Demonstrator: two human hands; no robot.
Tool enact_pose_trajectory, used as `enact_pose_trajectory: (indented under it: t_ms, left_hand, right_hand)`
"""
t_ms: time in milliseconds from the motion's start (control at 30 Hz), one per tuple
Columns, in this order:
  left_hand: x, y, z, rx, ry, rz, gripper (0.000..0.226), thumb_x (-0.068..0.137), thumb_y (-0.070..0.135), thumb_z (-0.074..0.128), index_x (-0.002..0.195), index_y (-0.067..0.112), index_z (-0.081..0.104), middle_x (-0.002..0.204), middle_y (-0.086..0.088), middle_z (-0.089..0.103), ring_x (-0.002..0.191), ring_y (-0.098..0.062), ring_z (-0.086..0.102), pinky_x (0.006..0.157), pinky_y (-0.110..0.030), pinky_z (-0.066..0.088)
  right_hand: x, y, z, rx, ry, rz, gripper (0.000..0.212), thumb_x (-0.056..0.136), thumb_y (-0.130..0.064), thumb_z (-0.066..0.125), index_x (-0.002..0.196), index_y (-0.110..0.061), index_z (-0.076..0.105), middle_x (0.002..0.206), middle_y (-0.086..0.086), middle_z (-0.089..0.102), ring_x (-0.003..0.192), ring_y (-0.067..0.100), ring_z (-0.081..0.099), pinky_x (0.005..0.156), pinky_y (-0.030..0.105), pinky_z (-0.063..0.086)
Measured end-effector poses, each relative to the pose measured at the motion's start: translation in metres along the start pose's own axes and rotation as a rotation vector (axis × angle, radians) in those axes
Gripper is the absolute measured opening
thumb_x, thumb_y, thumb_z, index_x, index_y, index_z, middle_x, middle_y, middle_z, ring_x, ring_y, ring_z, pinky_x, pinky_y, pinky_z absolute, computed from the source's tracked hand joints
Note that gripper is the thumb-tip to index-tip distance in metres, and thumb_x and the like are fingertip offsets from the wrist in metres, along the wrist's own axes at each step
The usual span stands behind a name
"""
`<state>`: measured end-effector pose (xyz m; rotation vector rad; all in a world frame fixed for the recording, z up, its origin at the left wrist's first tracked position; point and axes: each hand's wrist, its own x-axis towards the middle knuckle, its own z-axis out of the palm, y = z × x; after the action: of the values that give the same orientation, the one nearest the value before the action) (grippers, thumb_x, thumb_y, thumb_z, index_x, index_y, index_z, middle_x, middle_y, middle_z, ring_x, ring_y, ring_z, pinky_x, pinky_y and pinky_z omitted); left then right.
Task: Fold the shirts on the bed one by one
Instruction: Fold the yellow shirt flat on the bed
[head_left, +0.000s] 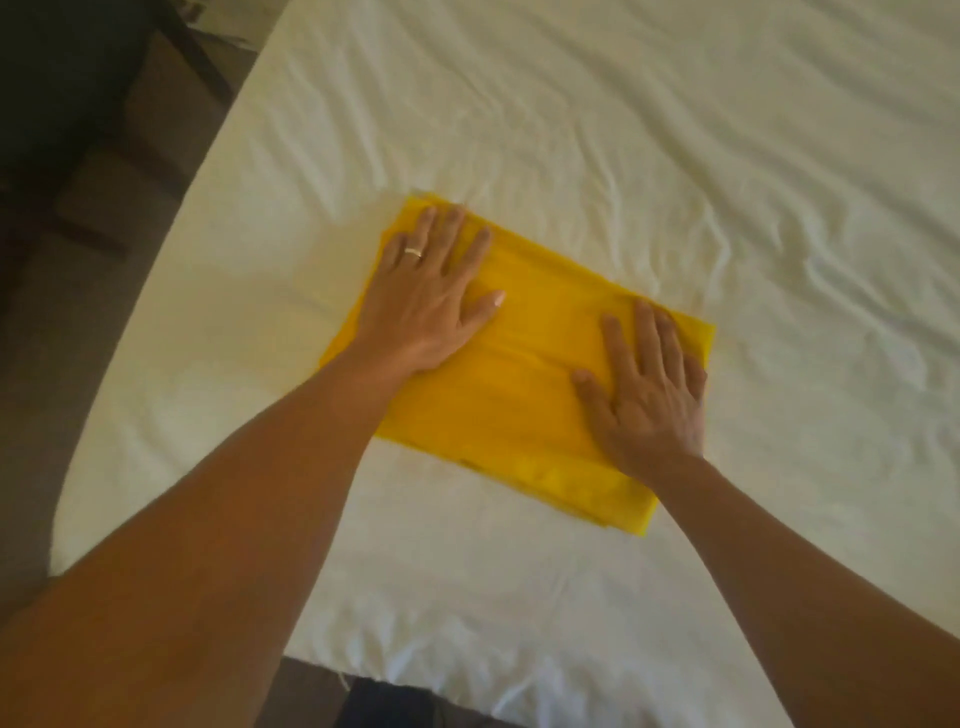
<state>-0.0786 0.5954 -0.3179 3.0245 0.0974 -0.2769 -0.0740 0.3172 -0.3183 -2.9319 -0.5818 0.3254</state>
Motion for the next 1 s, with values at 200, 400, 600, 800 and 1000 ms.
enact_pose_trajectory:
  t_ms: [200,400,600,800,1000]
  left_hand:
    - [-0.004,0.005,-0.004,0.013,-0.014,-0.006,0.072,0.1,0.06,0.029,0.162,0.025,0.019,0.169,-0.017,0.012,0.155,-0.039,0.012,0.122,-0.055,0.012]
    - [-0.083,0.015,-0.004,0.065,0.044,0.14,0.069,0.102,0.061,0.032,0.16,0.024,0.029,0.168,-0.015,0.02,0.153,-0.036,0.022,0.117,-0.056,0.024]
    - [-0.088,-0.043,-0.018,0.085,0.018,0.202,0.06,0.094,0.05,0.045,0.144,0.018,0.054,0.157,-0.008,0.045,0.14,-0.033,0.045,0.105,-0.054,0.032]
    - [-0.019,-0.025,-0.055,0.108,0.02,0.125,0.071,0.08,0.036,0.055,0.148,0.018,0.044,0.154,-0.01,0.042,0.137,-0.037,0.04,0.099,-0.052,0.032]
    - [0.025,-0.002,-0.064,0.168,-0.216,0.105,0.07,0.09,0.022,0.056,0.155,0.027,0.029,0.147,-0.008,0.042,0.14,-0.037,0.029,0.108,-0.053,0.023]
  right_hand:
    - [-0.011,-0.004,-0.004,0.059,0.001,0.1,0.075,0.097,-0.069,0.019,0.157,-0.025,0.029,0.169,0.008,0.011,0.155,0.028,0.01,0.119,0.053,0.017]
    - [-0.074,-0.041,0.008,0.034,0.012,-0.108,0.067,0.099,-0.062,0.033,0.155,-0.025,0.036,0.168,0.009,0.016,0.154,0.032,0.016,0.113,0.053,0.024]
    - [-0.084,-0.019,0.009,0.064,-0.02,-0.186,0.065,0.097,-0.061,0.039,0.15,-0.024,0.043,0.165,0.01,0.026,0.149,0.033,0.027,0.109,0.055,0.03]
    - [0.006,0.004,-0.041,0.194,0.11,0.044,0.053,0.081,-0.034,0.054,0.131,-0.015,0.058,0.14,0.011,0.052,0.123,0.036,0.045,0.097,0.048,0.037]
    - [0.059,0.02,-0.063,0.082,-0.219,0.118,0.051,0.089,-0.027,0.058,0.139,-0.024,0.047,0.131,0.005,0.053,0.123,0.028,0.045,0.101,0.045,0.031]
